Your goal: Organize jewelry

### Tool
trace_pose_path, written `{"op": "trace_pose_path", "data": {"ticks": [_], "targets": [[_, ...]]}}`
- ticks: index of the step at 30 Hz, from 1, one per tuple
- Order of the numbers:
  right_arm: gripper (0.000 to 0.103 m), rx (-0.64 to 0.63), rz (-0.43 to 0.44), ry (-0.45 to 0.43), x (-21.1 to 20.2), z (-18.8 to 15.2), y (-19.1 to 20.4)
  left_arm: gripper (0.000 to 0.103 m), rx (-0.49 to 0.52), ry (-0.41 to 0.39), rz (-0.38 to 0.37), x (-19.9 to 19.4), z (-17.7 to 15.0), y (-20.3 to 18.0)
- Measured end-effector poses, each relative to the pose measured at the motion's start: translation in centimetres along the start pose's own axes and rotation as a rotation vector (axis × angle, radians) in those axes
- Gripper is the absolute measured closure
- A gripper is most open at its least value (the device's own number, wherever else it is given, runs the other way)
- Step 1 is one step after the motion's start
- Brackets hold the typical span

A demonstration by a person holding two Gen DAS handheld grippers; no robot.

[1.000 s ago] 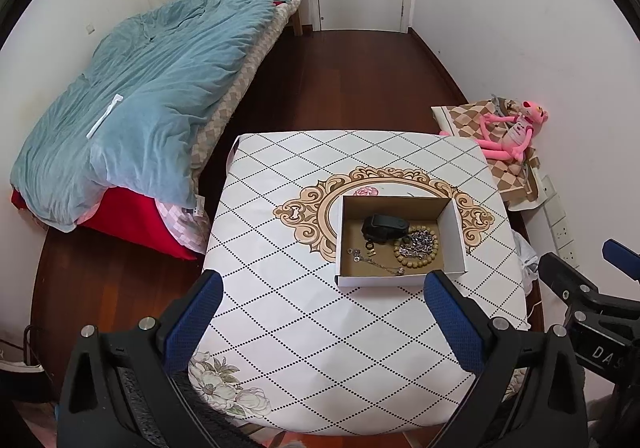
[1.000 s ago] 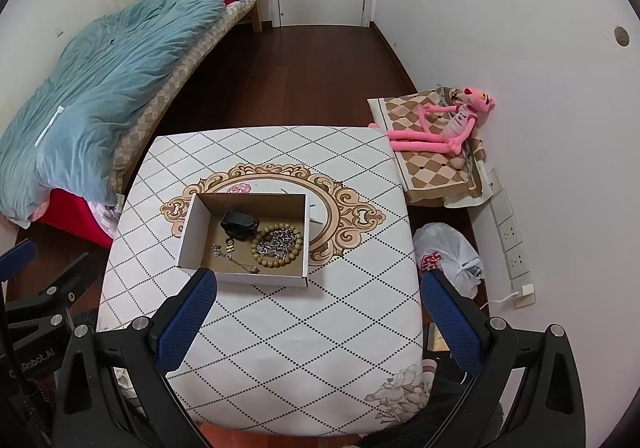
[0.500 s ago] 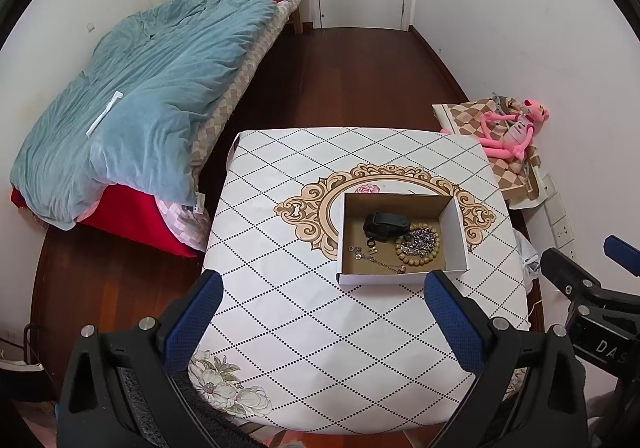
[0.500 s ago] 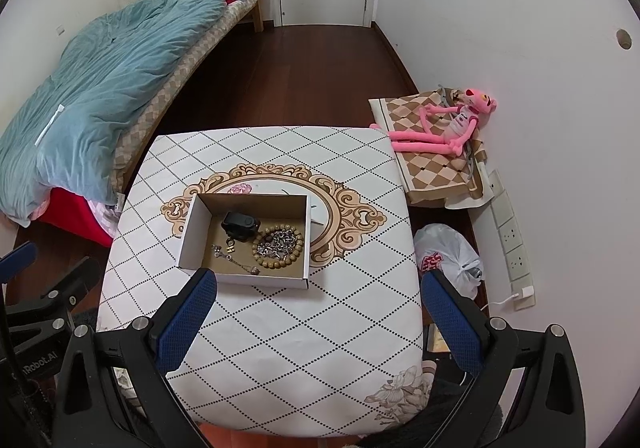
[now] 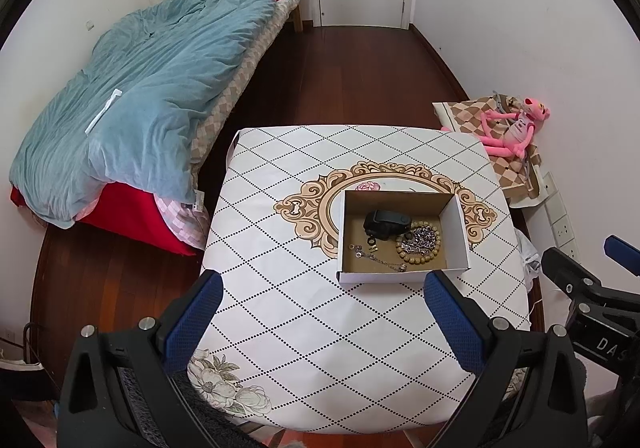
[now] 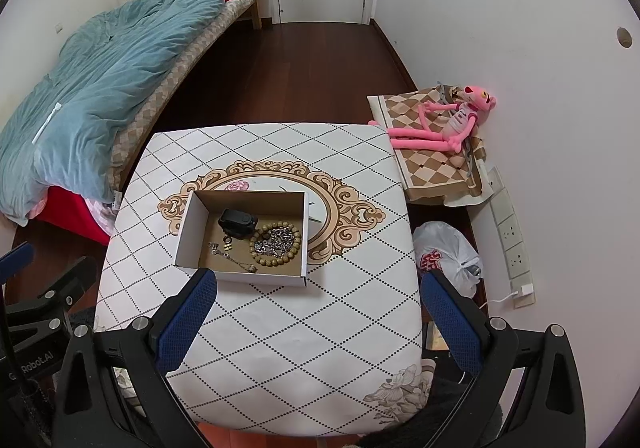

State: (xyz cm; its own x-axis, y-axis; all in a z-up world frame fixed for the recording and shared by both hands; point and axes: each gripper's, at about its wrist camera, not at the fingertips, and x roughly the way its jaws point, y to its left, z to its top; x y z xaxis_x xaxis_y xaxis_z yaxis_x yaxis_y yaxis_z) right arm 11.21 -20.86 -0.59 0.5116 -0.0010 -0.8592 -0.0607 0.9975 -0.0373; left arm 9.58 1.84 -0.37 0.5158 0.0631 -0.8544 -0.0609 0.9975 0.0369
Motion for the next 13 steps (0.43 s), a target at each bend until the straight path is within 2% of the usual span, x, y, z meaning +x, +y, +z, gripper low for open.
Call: {"op": "trace_pose_path", "data": {"ticks": [13], "targets": [[0.0,-0.002,-0.002,0.003,0.16,-0.02,-0.04,0.001,-0.002,-0.018,-0.01,-0.12,-0.11,0.09]]}}
